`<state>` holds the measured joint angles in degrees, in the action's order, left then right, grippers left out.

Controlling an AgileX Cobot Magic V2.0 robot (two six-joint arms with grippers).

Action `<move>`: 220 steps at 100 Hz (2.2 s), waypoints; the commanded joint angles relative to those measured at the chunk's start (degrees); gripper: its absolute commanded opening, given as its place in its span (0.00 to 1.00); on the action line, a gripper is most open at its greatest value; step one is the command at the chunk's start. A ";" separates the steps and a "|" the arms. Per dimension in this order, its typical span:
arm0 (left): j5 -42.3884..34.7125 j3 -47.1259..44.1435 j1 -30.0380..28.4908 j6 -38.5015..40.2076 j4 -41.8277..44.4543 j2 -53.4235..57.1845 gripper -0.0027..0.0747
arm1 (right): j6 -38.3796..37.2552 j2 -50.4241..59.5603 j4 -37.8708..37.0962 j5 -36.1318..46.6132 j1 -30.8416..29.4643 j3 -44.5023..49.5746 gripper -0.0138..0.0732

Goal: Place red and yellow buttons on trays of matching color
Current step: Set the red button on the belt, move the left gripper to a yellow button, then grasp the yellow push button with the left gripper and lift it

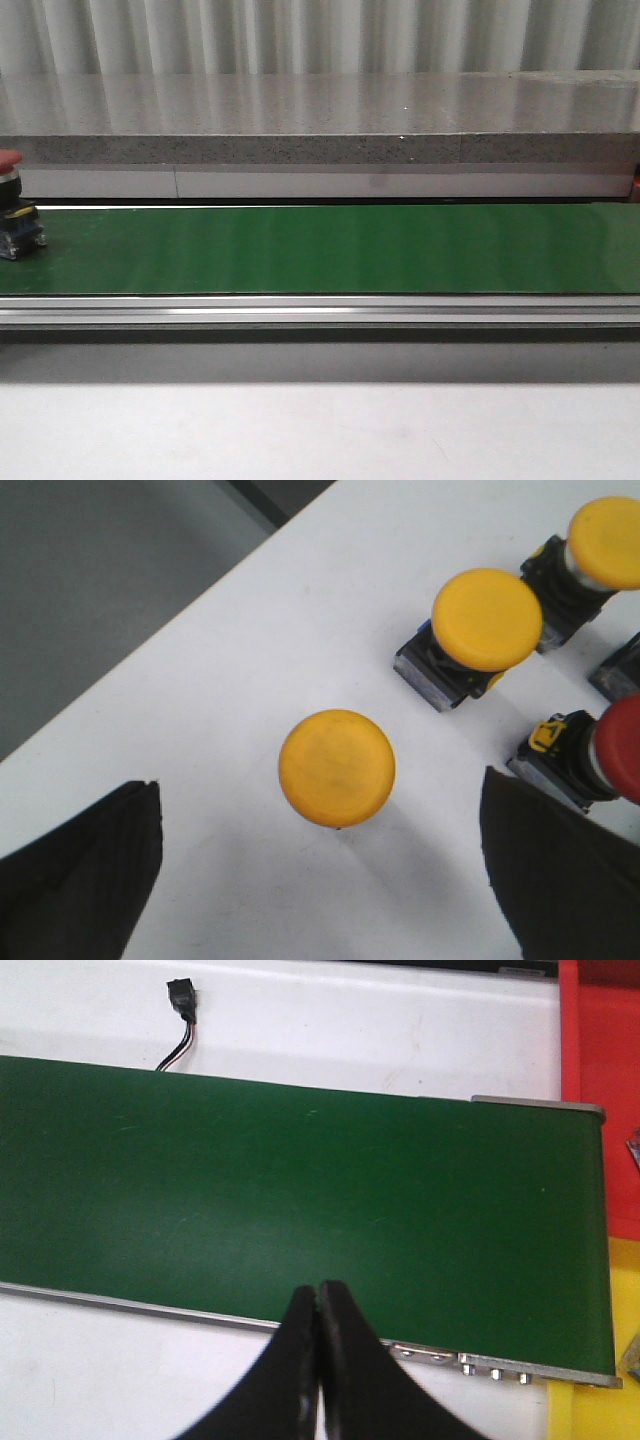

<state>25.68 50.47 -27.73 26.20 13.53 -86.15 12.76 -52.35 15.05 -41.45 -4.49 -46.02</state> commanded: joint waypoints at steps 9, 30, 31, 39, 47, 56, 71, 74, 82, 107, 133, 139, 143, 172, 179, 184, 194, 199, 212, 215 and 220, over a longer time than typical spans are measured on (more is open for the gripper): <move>-6.85 1.63 -1.65 0.43 0.29 -3.08 0.83 | 0.46 0.85 0.22 2.94 -0.03 -1.39 0.08; -7.01 3.65 -2.77 0.43 -0.33 -7.88 0.83 | 0.46 0.85 0.22 2.94 -0.03 -1.39 0.08; -7.18 3.66 -2.77 0.43 -0.33 -8.18 0.83 | 0.46 0.85 0.22 2.94 -0.03 -1.39 0.08; -7.84 4.36 -2.77 0.43 -0.33 -9.50 0.83 | 0.46 0.85 0.22 2.94 -0.03 -1.39 0.08; -8.42 4.81 -2.77 0.43 -0.33 -10.53 0.83 | 0.46 0.85 0.22 2.94 -0.03 -1.39 0.08; -9.47 4.90 -2.77 0.43 -0.33 -11.14 0.83 | 0.46 0.85 0.22 2.94 -0.03 -1.39 0.08; -9.55 4.90 -2.77 0.43 -0.33 -11.27 0.75 | 0.46 0.85 0.22 2.94 -0.03 -1.39 0.08; -9.55 4.90 -2.77 0.43 -0.33 -11.27 0.69 | 0.46 0.85 0.22 2.94 -0.03 -1.39 0.08; -8.98 4.90 -2.77 0.43 -0.33 -11.27 0.50 | 0.46 0.85 0.22 2.94 -0.03 -1.39 0.08; -6.23 4.90 -2.77 0.43 -1.12 -7.09 0.01 | 0.46 0.85 0.22 2.94 -0.03 -1.39 0.08; -2.37 4.90 -0.60 0.43 -2.66 2.73 0.01 | 0.46 0.85 0.22 2.94 -0.03 -1.39 0.08; -1.75 4.90 1.73 0.32 -2.66 5.45 0.01 | 0.46 0.85 0.22 2.94 -0.03 -1.39 0.08; -1.28 4.90 3.32 0.32 -2.66 7.17 0.01 | 0.46 0.85 0.22 2.94 -0.03 -1.39 0.08; 0.21 4.90 19.39 -5.07 -2.51 12.25 0.01 | 0.46 0.85 0.22 2.94 -0.03 -1.39 0.08; 0.21 4.90 22.08 -5.21 -1.74 11.65 0.01 | 0.46 0.85 0.22 2.94 -0.03 -1.39 0.08; 0.21 4.90 23.39 -5.33 -1.58 10.99 0.01 | 0.46 0.85 0.22 2.94 -0.03 -1.39 0.08; 0.64 5.58 24.99 -5.78 -1.58 9.21 0.01 | 0.46 0.85 0.22 2.94 -0.03 -1.39 0.08; 0.62 6.10 25.54 -5.91 -1.58 7.92 0.01 | 0.46 0.85 0.22 2.94 -0.03 -1.39 0.08; 0.80 7.18 25.86 -6.04 -1.58 4.90 0.01 | 0.46 0.85 0.22 2.94 -0.03 -1.39 0.08; 1.04 7.46 25.86 -6.04 -1.68 4.36 0.01 | 0.46 0.85 0.22 2.94 -0.03 -1.39 0.08; 1.42 7.67 25.86 -6.04 -1.83 3.23 0.01 | 0.46 0.85 0.22 2.94 -0.03 -1.39 0.08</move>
<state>29.22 55.86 -2.34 20.24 11.35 -83.26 12.76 -52.35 15.05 -41.45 -4.49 -46.02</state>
